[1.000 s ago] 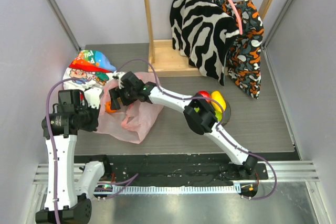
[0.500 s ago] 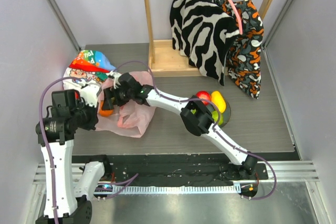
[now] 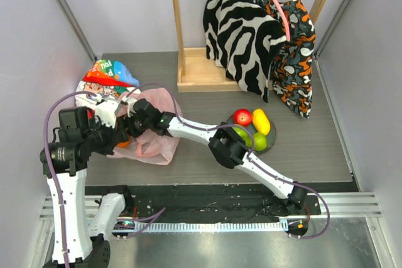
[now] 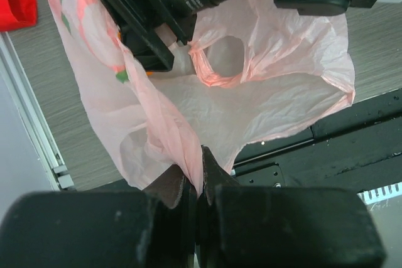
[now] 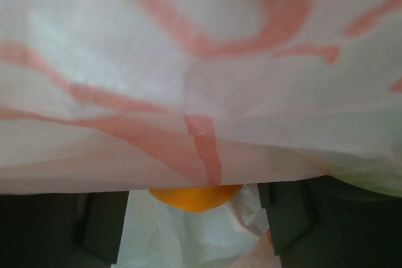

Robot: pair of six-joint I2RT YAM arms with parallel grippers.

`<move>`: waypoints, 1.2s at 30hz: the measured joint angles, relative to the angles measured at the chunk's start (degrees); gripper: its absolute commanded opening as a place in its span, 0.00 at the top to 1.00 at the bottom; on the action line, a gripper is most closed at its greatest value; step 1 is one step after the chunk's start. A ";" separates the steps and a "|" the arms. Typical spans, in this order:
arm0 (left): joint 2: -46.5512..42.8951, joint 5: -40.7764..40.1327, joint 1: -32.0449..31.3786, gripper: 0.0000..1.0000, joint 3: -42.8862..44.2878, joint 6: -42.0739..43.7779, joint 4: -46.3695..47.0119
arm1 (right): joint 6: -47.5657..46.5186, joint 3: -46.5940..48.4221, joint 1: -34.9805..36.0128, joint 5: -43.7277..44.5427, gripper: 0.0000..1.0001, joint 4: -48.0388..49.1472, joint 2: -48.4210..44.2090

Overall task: Take the fake fruits out of the plastic bag
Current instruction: Take out the fake fruit from the plastic bag, then place the fake fruit on the plate.

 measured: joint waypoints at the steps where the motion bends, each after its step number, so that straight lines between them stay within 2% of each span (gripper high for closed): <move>1: -0.04 0.00 0.00 1.00 0.15 0.00 0.00 | -0.07 0.00 0.15 0.02 0.43 0.20 0.11; 5: -0.87 -0.26 0.00 1.00 0.20 -0.04 0.02 | -1.73 -0.04 0.33 -0.37 0.60 0.04 -0.09; 8: -2.40 -0.85 0.00 1.00 -0.68 -0.22 0.11 | -3.32 -2.45 -0.35 -0.87 0.66 -1.36 -2.27; 11: -4.33 -1.90 0.00 1.00 -2.58 -0.20 0.00 | -5.35 -7.72 -2.03 -2.38 0.67 -3.67 -6.97; 15: -5.95 -3.19 0.00 1.00 -4.70 -0.13 -0.07 | -9.14 -18.40 -6.36 -5.84 0.69 -7.98 -18.45; 19: -5.73 -3.28 0.00 1.00 -6.23 -0.04 1.84 | -12.57 -30.47 -11.23 -10.54 0.69 -10.80 -35.19; 27: 0.66 -2.67 0.00 1.00 -7.72 -0.13 10.03 | -22.36 -42.58 -17.29 -12.72 0.70 -19.43 -60.52; 29: 2.27 -1.92 0.00 1.00 -7.82 -0.44 11.98 | -25.20 -47.10 -22.32 -12.87 0.71 -23.87 -66.84; 31: 3.23 -1.27 0.00 1.00 -7.93 -0.94 13.16 | -28.76 -52.04 -31.58 -12.00 0.71 -28.30 -72.06; 36: 4.66 -0.04 0.00 1.00 -7.93 -1.29 14.73 | -40.17 -62.55 -53.11 -6.64 0.72 -40.11 -77.70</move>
